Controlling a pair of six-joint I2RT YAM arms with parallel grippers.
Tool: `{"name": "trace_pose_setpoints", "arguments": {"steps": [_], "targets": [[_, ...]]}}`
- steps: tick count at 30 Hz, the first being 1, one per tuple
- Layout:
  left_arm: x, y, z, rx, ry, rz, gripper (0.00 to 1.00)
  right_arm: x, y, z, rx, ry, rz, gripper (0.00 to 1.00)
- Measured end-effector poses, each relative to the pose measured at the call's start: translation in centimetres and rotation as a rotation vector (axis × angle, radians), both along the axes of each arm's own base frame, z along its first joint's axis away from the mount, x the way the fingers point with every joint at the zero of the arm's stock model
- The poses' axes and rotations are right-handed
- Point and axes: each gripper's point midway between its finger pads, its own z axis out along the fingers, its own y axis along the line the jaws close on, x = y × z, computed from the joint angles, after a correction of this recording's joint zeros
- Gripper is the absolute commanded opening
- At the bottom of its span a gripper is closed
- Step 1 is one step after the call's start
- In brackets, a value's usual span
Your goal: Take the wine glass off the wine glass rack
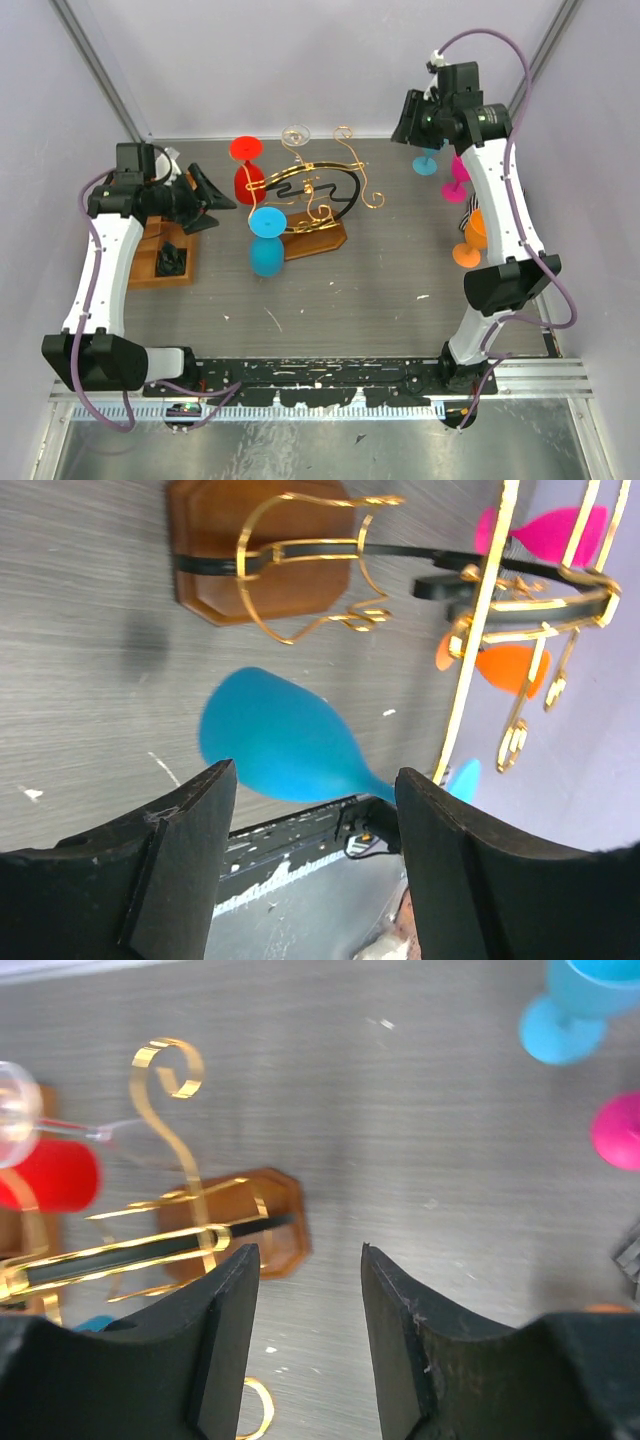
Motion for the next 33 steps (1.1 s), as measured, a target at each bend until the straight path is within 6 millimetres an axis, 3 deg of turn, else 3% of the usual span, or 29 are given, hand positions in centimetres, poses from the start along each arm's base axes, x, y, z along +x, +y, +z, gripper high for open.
{"name": "trace_pose_setpoints", "arguments": {"steps": [4, 6, 8, 16, 20, 26, 33], "targets": [[-0.4, -2.2, 1.5, -0.049, -0.041, -0.062, 0.60, -0.4, 2.8, 3.5, 0.115, -0.075, 0.108, 0.51], [-0.4, -3.0, 1.9, -0.067, -0.054, -0.081, 0.51, -0.7, 4.1, 3.8, 0.154, -0.075, 0.154, 0.51], [-0.3, -3.5, 2.2, -0.074, -0.067, -0.093, 0.49, -1.1, 5.4, 3.9, 0.192, -0.064, 0.195, 0.51], [0.7, -2.7, 3.4, -0.022, -0.138, -0.037, 0.65, -1.7, 10.9, 5.4, 0.390, -0.059, 0.372, 0.49], [1.6, -2.3, 3.7, -0.007, -0.160, 0.003, 0.71, -1.0, 13.9, 5.8, 0.465, -0.046, 0.440, 0.47], [3.3, -1.9, 3.3, 0.014, -0.147, 0.042, 0.77, 1.4, 17.8, 3.4, 0.509, 0.014, 0.473, 0.47], [4.0, -1.5, 4.1, 0.028, -0.172, 0.063, 0.82, 3.1, 18.7, -0.4, 0.509, 0.094, 0.438, 0.47]]}}
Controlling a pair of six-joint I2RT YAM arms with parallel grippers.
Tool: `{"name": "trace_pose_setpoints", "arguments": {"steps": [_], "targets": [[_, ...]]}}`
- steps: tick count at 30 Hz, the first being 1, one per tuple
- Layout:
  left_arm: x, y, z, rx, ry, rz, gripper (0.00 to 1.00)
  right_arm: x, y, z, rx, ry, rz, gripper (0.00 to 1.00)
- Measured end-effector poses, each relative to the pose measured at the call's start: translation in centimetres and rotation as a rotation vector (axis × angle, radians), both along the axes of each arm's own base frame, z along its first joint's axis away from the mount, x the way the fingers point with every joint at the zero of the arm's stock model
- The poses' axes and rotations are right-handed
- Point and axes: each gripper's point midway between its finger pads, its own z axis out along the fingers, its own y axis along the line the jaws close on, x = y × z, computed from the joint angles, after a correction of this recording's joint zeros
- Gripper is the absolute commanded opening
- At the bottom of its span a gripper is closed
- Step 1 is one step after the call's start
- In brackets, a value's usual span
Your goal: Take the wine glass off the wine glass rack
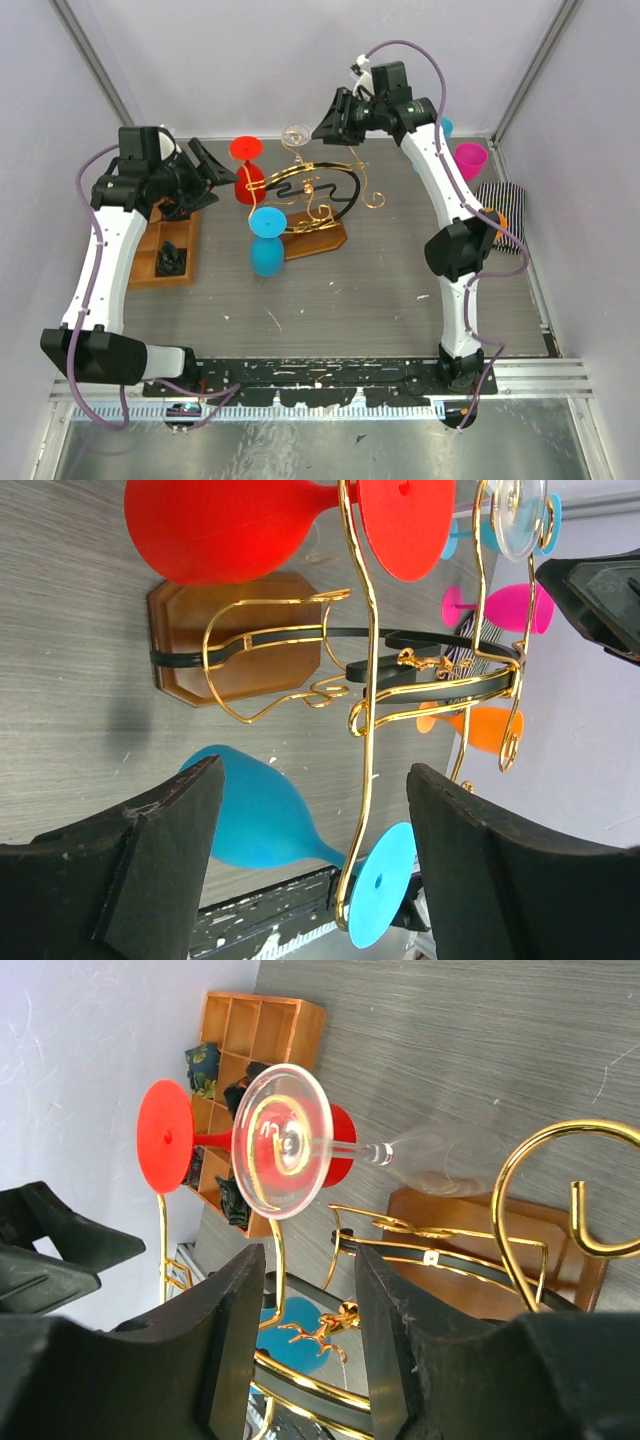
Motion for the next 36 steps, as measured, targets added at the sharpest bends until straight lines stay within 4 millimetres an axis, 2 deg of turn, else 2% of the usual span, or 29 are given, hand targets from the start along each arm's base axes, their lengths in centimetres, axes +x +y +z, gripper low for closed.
{"name": "trace_pose_setpoints", "arguments": {"steps": [4, 12, 21, 27, 31, 34, 36], "targets": [[0.0, 0.2, 0.0, 0.003, 0.001, 0.005, 0.83, 0.4, 0.1, -0.6, -0.001, 0.009, -0.007, 0.47], [-0.2, 1.2, -0.5, 0.018, 0.023, 0.020, 0.85, 1.4, 0.9, -0.2, 0.048, -0.008, -0.007, 0.46], [-0.1, 3.1, -0.8, 0.023, 0.036, 0.060, 0.85, 2.5, 2.1, -2.8, 0.070, 0.049, 0.001, 0.45], [0.0, 3.8, -0.7, 0.009, 0.035, 0.075, 0.85, 2.7, 2.9, -2.4, 0.110, 0.056, 0.013, 0.31], [0.1, 4.1, -0.6, 0.003, 0.036, 0.080, 0.86, 2.6, 3.5, -2.0, 0.137, 0.053, 0.026, 0.27], [0.0, 4.2, -0.6, -0.001, 0.039, 0.080, 0.86, 2.8, 3.8, -2.0, 0.148, 0.054, 0.031, 0.17], [-0.1, 4.1, -0.7, -0.003, 0.044, 0.077, 0.86, 2.8, 3.9, -2.0, 0.159, 0.061, 0.033, 0.05]]}}
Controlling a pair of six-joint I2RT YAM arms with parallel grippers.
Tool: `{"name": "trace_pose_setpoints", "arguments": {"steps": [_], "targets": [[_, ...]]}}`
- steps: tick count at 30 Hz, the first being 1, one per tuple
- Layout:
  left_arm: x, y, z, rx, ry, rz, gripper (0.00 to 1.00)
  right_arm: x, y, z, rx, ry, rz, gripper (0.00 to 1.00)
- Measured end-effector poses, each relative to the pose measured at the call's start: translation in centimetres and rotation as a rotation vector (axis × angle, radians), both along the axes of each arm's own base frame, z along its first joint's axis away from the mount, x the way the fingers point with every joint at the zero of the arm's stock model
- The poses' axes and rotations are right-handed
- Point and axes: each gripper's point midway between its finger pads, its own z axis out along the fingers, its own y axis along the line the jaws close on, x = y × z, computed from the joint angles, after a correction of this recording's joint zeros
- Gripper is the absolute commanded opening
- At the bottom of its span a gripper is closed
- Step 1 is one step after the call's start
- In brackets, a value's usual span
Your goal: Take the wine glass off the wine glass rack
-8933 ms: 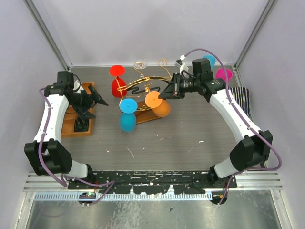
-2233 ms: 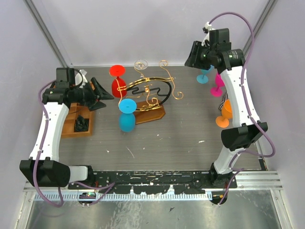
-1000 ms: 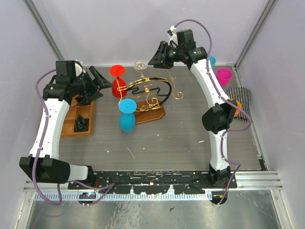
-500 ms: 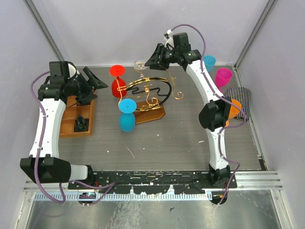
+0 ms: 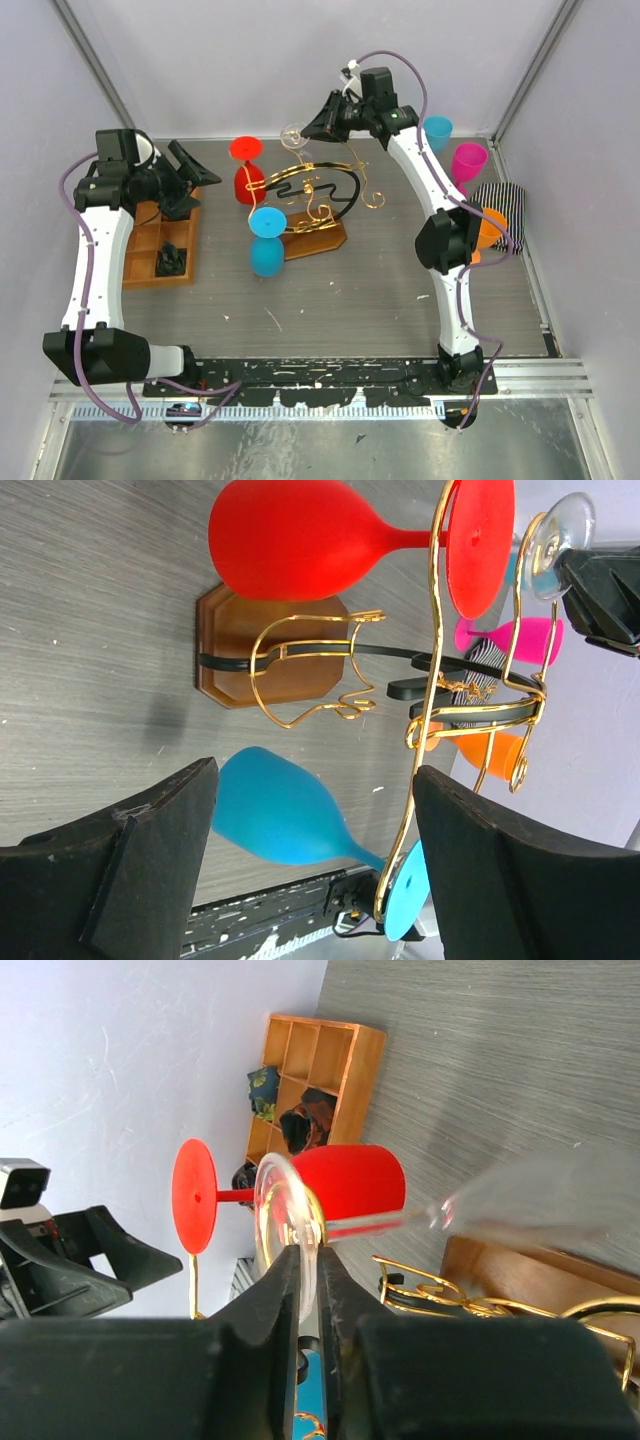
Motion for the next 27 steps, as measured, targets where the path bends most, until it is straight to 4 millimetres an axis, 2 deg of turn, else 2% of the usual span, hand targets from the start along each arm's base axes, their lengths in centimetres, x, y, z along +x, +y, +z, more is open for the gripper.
{"name": "trace_pose_setpoints", "arguments": {"steps": [2, 10, 18, 27], "targets": [[0.0, 0.0, -0.1, -0.001, 0.003, -0.001, 0.86, 0.0, 0.0, 0.2, 0.009, 0.000, 0.002, 0.01], [-0.4, 0.3, -0.6, -0.002, 0.032, 0.009, 0.86, 0.3, -0.1, 0.1, 0.035, 0.017, -0.003, 0.01], [-0.5, 0.5, -0.7, -0.004, 0.036, 0.016, 0.86, -0.4, -0.2, 0.3, 0.095, 0.076, 0.024, 0.01], [-0.9, 0.6, -0.6, -0.004, 0.031, 0.023, 0.86, 0.1, 0.2, 2.8, 0.145, 0.017, 0.025, 0.01]]}}
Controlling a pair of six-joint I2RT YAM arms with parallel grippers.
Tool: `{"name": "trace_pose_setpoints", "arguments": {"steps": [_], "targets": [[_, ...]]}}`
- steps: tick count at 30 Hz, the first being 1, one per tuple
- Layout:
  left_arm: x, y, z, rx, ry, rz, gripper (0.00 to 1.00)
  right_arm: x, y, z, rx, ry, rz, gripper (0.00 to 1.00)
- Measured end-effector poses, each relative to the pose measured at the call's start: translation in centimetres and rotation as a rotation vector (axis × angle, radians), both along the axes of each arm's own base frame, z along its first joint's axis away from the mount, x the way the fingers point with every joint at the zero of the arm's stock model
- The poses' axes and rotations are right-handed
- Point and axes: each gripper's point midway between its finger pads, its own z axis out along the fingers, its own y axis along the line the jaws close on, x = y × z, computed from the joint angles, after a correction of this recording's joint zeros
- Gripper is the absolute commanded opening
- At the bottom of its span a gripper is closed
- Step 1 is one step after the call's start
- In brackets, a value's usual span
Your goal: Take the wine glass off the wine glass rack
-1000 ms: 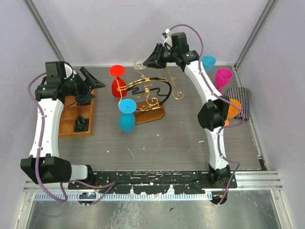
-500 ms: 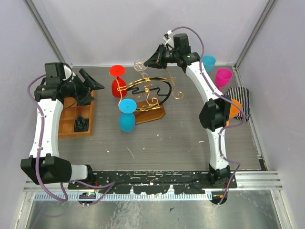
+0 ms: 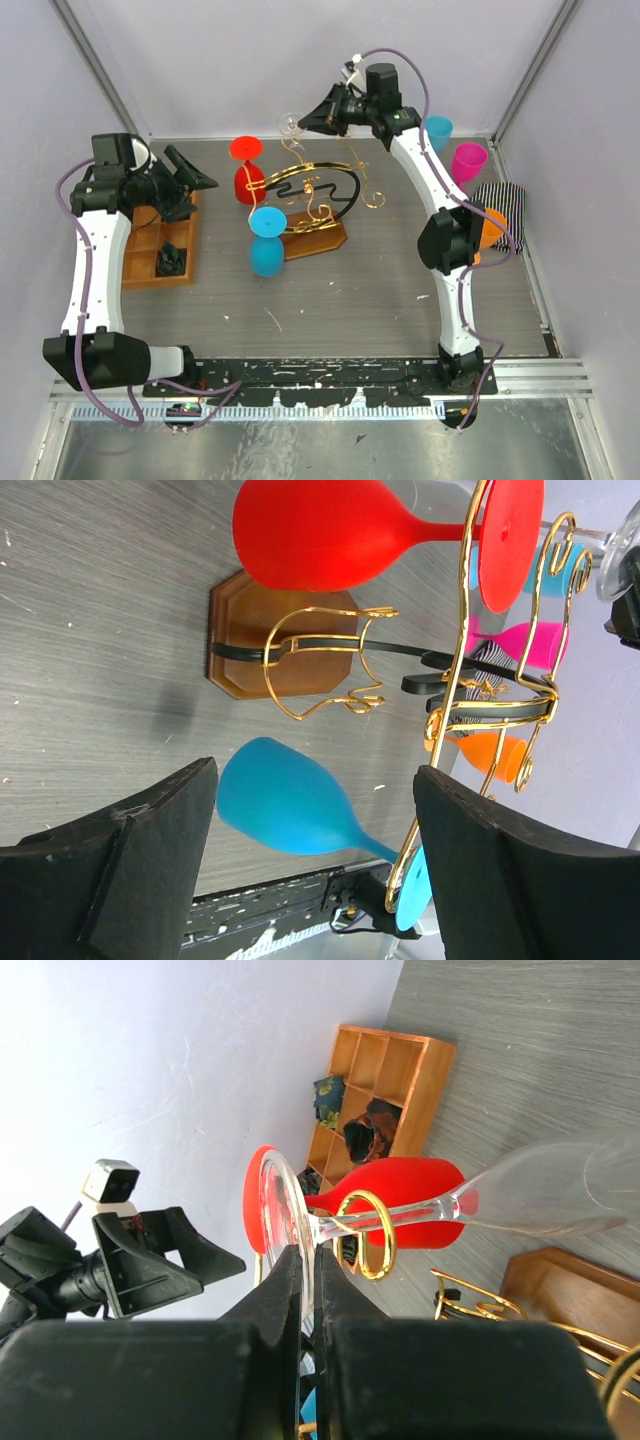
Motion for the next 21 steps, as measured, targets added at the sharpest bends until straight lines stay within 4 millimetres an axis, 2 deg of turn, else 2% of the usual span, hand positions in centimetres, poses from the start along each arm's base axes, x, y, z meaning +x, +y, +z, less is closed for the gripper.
{"name": "trace_pose_setpoints", "arguments": {"steps": [9, 14, 19, 21], "targets": [[-0.1, 0.0, -0.3, -0.004, 0.010, 0.003, 0.86, -0.9, 2.0, 0.4, 0.041, -0.027, 0.071, 0.01], [-0.2, 0.0, -0.6, -0.006, 0.019, 0.006, 0.86, -1.7, 2.4, 0.3, 0.054, -0.022, 0.114, 0.01], [-0.2, 0.0, -0.5, -0.009, 0.018, 0.010, 0.89, -2.9, 1.6, -2.2, 0.024, 0.035, 0.125, 0.01], [-0.2, 0.1, -0.4, -0.011, 0.017, 0.014, 0.91, -3.5, 1.0, -2.6, 0.006, 0.044, 0.127, 0.01]]}}
